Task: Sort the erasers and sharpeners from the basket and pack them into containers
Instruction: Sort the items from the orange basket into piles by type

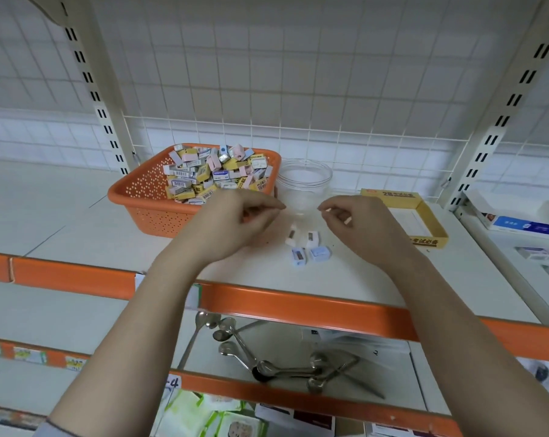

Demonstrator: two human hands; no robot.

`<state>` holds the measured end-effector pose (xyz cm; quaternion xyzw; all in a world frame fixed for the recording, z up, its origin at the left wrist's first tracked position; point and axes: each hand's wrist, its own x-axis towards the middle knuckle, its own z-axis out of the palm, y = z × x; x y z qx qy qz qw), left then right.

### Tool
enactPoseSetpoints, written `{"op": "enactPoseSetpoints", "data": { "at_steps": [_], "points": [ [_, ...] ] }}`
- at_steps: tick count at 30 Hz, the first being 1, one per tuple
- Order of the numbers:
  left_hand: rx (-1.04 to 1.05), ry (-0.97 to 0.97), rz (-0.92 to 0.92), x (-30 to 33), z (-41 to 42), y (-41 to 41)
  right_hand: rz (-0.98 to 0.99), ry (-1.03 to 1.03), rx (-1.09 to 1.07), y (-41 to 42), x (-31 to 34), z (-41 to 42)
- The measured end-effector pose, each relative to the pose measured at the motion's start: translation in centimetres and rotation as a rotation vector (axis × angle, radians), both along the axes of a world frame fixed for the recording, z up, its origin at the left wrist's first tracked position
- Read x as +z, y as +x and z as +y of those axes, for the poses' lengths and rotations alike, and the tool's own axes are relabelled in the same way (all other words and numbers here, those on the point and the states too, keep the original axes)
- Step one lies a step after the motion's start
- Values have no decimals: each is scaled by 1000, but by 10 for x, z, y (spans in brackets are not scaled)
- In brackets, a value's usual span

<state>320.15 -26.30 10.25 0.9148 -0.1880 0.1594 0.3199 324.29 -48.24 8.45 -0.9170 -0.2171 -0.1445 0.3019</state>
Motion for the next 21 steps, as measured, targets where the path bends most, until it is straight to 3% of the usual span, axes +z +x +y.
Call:
{"op": "enactPoseSetpoints", "data": {
  "at_steps": [9,21],
  "points": [
    [69,157,-23,24,94,67,-98,-174,-5,70,37,89],
    [-91,332,83,12,153,131,60,-447,-284,162,36,155]
  ]
}}
